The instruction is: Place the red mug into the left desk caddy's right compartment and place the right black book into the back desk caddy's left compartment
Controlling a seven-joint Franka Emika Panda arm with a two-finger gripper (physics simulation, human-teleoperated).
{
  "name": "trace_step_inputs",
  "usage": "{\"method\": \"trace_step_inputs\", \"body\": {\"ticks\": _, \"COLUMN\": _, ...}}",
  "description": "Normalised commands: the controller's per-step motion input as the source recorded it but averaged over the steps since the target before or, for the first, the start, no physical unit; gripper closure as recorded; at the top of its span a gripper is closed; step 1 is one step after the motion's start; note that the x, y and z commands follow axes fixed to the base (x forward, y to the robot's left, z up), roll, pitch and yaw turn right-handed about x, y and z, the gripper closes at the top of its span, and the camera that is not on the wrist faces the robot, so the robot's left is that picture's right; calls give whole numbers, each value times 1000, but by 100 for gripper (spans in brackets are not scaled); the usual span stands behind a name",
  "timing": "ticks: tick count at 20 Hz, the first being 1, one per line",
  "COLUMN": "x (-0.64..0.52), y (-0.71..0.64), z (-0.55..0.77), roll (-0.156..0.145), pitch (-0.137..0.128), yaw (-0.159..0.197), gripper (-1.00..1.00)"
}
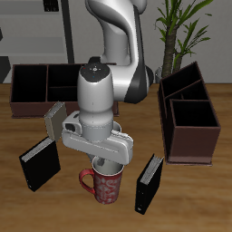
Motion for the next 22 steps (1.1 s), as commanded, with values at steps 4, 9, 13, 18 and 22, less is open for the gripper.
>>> {"method": "trace_step_inputs", "body": {"ticks": 4, "x": -98, "y": -122, "z": 292, "roll": -18, "pitch": -36, "yaw": 4, "gripper": 100}}
{"method": "trace_step_inputs", "body": {"ticks": 9, "x": -193, "y": -140, "z": 566, "roll": -33, "pitch": -68, "yaw": 14, "gripper": 100}}
{"method": "trace_step_inputs", "body": {"ticks": 13, "x": -394, "y": -51, "z": 688, "roll": -17, "pitch": -77, "yaw": -15, "gripper": 100}}
{"method": "trace_step_inputs", "body": {"ticks": 18, "x": -607, "y": 92, "z": 658, "roll": 6, "pitch": -73, "yaw": -12, "gripper": 100}}
{"method": "trace_step_inputs", "body": {"ticks": 22, "x": -832, "y": 292, "z": 663, "roll": 1, "pitch": -70, "yaw": 39, "gripper": 100}}
